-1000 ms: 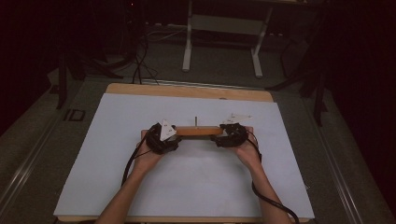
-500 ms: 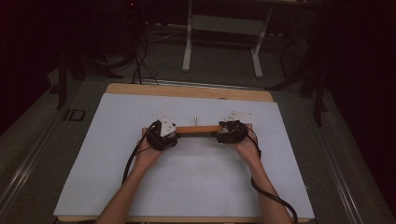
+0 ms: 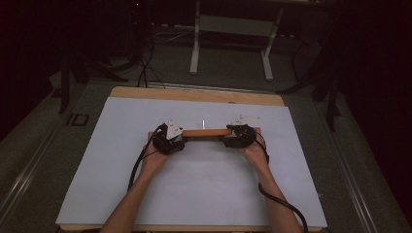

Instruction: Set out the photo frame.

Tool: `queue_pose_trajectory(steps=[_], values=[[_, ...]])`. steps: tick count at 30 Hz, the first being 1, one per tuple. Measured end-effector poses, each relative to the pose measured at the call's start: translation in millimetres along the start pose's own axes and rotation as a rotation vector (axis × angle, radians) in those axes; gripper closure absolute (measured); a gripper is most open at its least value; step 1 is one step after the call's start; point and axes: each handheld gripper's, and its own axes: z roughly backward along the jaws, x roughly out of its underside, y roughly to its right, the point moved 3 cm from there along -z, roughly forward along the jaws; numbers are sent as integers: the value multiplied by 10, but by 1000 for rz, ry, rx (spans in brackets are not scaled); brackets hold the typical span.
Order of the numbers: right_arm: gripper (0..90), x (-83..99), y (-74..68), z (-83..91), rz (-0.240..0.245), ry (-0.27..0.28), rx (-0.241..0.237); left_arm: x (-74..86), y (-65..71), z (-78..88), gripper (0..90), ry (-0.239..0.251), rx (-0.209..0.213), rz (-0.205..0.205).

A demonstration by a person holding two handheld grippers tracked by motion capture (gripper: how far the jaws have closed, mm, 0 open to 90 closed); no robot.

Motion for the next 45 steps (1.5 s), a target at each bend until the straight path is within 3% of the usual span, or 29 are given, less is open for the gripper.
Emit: queue_pose_trajectory(steps=[6,11,14,15,20,22,23,29,34,37,39,45], values=[[412,-22,4,9,13,3,27,-26,-34,-18,569,-6,0,18],[488,-10,-26,78,15,12,11,-22,-61,37,584,-10,20,42],[552,10,-44,118,-9,19,-13,-12,-93,86,610,-10,48,74],[572,16,-55,134,-15,21,-29,5,-114,118,614,-13,94,118],[595,63,-156,239,-44,14,-89,45,-100,211,615,-24,140,142],[595,63,-156,239,-44,14,-89,50,-95,236,615,-34,154,145],[613,119,-234,321,-63,14,-120,71,-70,307,614,-52,193,166],[625,206,-351,445,-80,2,-161,106,-9,427,616,-77,257,213],[621,201,-364,466,-67,-19,-162,120,1,430,619,-68,256,222],[597,193,-324,401,-117,-8,-147,117,4,373,604,-65,219,231],[585,188,-311,364,-125,-10,-135,121,13,341,583,-70,205,231],[557,196,-307,336,-130,-15,-140,152,24,313,540,-89,211,226]])
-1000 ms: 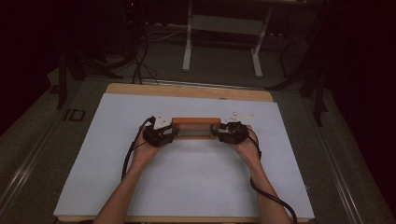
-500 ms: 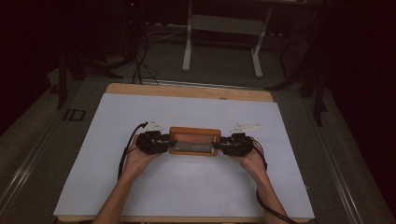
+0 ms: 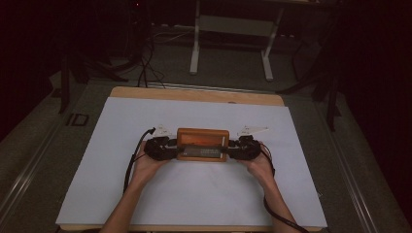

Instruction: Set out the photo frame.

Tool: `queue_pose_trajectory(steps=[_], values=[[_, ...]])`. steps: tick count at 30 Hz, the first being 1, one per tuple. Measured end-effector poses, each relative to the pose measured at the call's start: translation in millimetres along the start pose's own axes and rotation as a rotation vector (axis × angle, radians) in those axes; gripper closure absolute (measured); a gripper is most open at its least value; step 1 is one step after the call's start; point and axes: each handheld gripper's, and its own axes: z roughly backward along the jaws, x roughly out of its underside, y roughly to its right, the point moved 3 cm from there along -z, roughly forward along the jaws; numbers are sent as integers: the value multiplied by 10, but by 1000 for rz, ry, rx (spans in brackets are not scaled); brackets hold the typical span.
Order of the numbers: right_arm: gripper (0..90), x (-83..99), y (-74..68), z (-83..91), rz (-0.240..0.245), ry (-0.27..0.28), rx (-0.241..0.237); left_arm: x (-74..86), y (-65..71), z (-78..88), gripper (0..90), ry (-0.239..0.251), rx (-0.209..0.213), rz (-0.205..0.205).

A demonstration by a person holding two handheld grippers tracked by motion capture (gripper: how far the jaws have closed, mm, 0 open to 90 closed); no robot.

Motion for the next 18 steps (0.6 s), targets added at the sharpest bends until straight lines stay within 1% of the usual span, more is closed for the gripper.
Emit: queue_pose_trajectory(steps=[1,2,5,6,7,8,9,10,11,12,15,16,17,18], values=[[530,7,0,-9,1,-2,-3,5,3,-6,498,-3,-6,-3],[530,7,0,-9,1,-2,-3,12,6,-11,498,-2,-9,-3],[474,11,-3,-13,0,0,-5,31,-5,-10,466,3,-23,7],[474,11,-3,-13,0,0,-5,31,-5,-10,456,3,-23,7],[442,9,4,-2,-8,4,0,41,-34,24,445,10,-26,29],[442,9,4,-2,-8,4,0,41,-34,24,442,10,-26,29],[412,11,21,27,-12,16,4,51,-59,66,431,18,-32,42],[412,11,21,27,-12,16,4,51,-59,66,421,18,-32,42],[388,14,42,62,-21,28,8,63,-79,109,415,24,-40,51],[375,17,51,84,-27,34,9,63,-79,109,413,24,-40,51],[344,24,71,155,-36,51,9,113,-103,220,396,29,-71,49],[344,24,71,155,-36,51,9,113,-103,220,390,29,-71,49],[322,35,85,215,-36,57,10,141,-120,283,387,30,-94,50],[311,42,97,245,-31,60,14,141,-120,283,385,30,-94,50]])
